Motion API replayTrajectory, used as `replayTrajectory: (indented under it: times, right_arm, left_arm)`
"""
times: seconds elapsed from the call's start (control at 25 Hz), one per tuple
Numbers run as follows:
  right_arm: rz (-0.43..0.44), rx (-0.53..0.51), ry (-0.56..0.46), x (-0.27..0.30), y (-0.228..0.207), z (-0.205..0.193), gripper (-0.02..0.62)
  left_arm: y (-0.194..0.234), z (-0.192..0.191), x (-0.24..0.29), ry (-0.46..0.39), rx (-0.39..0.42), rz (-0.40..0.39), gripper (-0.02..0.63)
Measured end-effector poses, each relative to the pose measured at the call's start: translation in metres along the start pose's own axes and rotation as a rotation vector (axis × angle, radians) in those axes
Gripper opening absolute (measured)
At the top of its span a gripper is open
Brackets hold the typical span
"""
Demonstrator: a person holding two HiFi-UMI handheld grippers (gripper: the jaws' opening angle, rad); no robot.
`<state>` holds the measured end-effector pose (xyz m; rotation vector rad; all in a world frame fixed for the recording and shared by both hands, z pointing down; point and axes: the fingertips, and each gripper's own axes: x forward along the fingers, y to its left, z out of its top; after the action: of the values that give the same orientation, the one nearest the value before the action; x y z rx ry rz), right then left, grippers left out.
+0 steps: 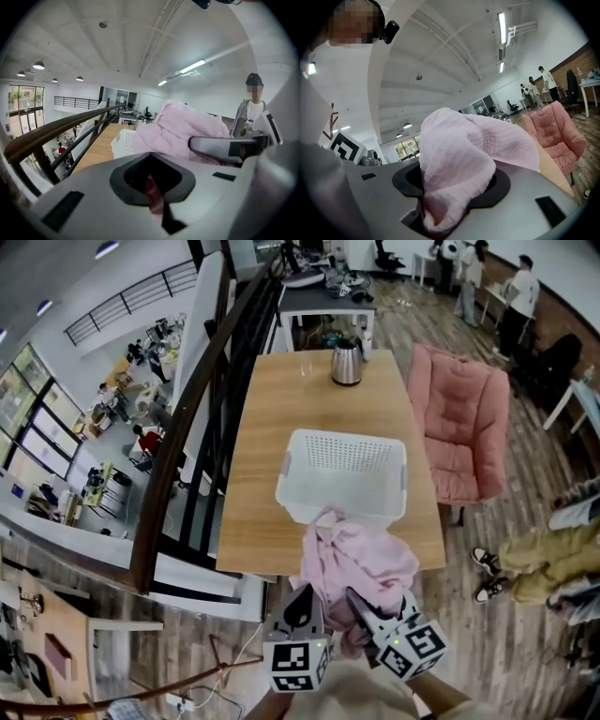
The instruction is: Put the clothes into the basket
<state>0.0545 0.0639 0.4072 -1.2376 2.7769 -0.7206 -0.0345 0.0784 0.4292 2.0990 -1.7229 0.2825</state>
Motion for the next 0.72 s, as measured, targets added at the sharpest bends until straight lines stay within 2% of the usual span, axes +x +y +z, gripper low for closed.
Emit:
replayTrajectory:
  times: [0.36, 0.72]
  right_arm:
    - [0.023, 0.037, -0.014, 0.014, -0.032, 0.012, 0.236]
    - [0.057, 0.004, -0.040, 0.015, -0.030, 0.032, 0.236]
  left_arm:
    - [-0.013, 0.008, 0.035, 0.013, 0.020, 0.012, 0.000]
    - [-0.018, 0.025, 0.036, -0.033, 0.012, 0.022, 0.000]
